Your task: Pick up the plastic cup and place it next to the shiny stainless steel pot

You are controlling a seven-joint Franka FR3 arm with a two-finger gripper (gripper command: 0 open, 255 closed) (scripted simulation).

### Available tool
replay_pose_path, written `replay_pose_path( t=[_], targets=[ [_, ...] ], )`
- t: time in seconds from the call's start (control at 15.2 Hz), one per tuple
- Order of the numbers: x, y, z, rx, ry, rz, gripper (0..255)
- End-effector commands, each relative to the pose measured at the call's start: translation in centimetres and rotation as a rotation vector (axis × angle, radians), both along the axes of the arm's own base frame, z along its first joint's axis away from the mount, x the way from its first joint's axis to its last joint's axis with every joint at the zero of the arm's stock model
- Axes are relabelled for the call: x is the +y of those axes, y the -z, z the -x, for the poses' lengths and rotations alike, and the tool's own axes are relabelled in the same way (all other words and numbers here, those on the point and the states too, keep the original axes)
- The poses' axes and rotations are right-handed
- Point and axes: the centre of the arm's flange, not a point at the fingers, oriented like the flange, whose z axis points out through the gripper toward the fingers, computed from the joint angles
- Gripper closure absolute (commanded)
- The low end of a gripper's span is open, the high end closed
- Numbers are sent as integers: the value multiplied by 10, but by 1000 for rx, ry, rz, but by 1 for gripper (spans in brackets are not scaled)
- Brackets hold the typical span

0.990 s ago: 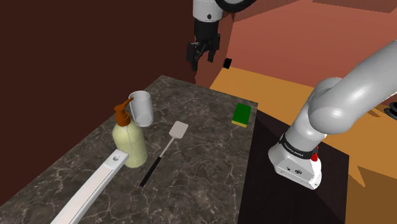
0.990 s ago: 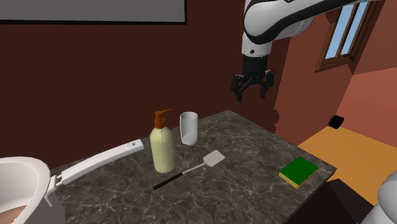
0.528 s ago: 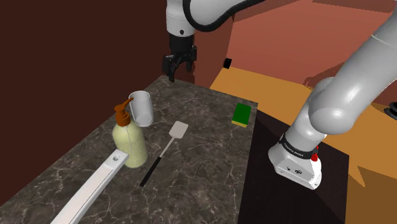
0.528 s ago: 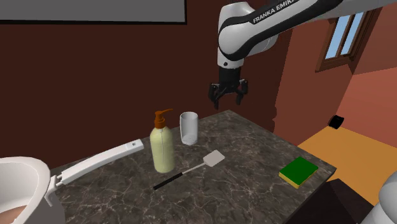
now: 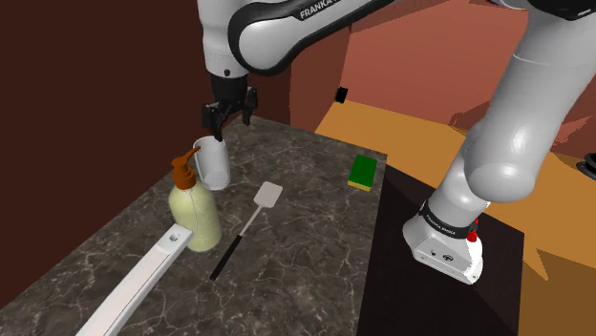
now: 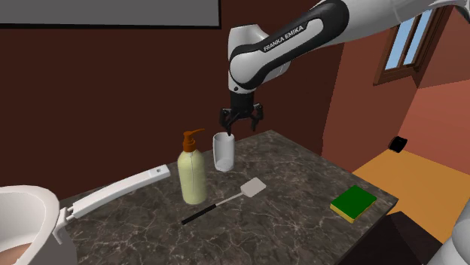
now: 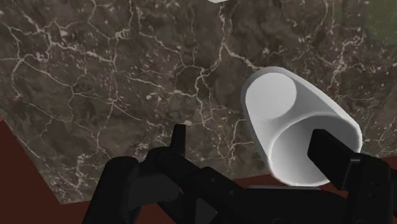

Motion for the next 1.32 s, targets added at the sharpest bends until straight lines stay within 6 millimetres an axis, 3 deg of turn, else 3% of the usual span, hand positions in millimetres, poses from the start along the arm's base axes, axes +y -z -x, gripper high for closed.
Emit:
replay_pose_path(
  t=[0.0, 0.59, 1.06, 1.12, 1.25],
  targets=[
    [18, 9, -10, -8, -11, -8, 0],
    [24, 52, -19, -10, -15, -10, 0],
    [24, 52, -19, -10, -15, -10, 0],
    [24, 52, -19, -10, -15, -10, 255],
    [24, 52, -19, -10, -15, -10, 255]
  ],
)
